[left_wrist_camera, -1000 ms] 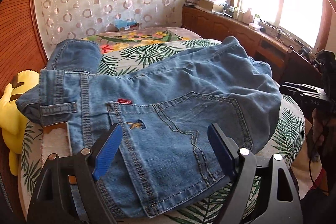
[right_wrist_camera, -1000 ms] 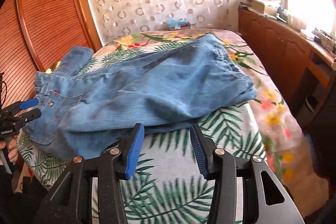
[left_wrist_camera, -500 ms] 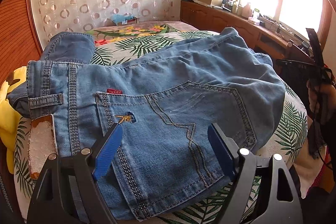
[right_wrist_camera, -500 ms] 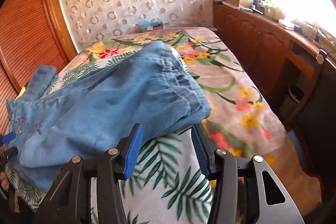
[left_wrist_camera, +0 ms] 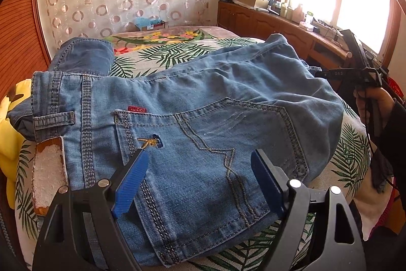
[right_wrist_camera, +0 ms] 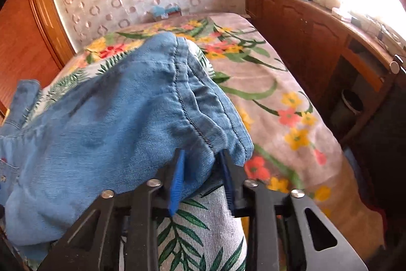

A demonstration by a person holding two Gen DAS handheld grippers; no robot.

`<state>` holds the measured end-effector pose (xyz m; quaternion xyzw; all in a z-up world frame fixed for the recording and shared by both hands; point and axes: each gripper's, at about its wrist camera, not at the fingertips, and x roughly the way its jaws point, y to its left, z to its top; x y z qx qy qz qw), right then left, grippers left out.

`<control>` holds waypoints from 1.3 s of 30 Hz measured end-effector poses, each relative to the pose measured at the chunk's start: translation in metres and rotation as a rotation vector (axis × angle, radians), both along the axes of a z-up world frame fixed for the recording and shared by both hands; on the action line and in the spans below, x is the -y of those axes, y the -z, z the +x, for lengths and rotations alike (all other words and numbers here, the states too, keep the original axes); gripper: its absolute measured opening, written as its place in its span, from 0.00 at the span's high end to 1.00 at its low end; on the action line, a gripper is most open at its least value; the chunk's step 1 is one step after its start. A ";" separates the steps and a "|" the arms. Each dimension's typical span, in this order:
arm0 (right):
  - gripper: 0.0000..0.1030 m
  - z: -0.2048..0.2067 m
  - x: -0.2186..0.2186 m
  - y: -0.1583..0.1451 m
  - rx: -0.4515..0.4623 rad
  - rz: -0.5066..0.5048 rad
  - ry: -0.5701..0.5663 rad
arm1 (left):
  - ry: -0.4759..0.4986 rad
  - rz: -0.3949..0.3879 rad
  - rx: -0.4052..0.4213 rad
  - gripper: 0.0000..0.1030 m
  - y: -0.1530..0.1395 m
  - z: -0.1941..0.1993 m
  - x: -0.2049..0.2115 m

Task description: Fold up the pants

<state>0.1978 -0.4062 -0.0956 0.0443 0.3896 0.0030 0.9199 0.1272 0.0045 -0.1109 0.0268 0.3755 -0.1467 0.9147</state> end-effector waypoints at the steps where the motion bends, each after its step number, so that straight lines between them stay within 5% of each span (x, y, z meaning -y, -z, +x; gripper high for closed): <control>1: 0.79 0.000 0.000 -0.002 0.001 -0.003 0.001 | -0.001 -0.005 0.001 0.19 0.000 -0.001 -0.002; 3: 0.94 0.002 -0.001 -0.008 0.004 -0.015 -0.006 | -0.004 -0.010 0.003 0.19 -0.001 -0.003 -0.005; 5: 0.96 -0.002 -0.004 -0.016 0.029 -0.003 -0.026 | -0.008 -0.016 0.006 0.19 -0.002 -0.004 -0.008; 18: 0.96 -0.054 -0.148 -0.112 0.228 0.015 -0.432 | -0.091 -0.078 0.069 0.19 -0.023 -0.023 -0.055; 25: 0.96 -0.082 -0.213 -0.128 0.234 0.027 -0.632 | -0.132 -0.082 0.085 0.19 -0.027 -0.033 -0.082; 33: 0.67 -0.075 -0.216 -0.121 0.253 -0.091 -0.610 | -0.113 -0.092 0.078 0.19 -0.024 -0.027 -0.075; 39: 0.65 -0.070 -0.225 -0.112 0.222 -0.094 -0.543 | -0.068 -0.085 0.063 0.19 -0.022 -0.015 -0.057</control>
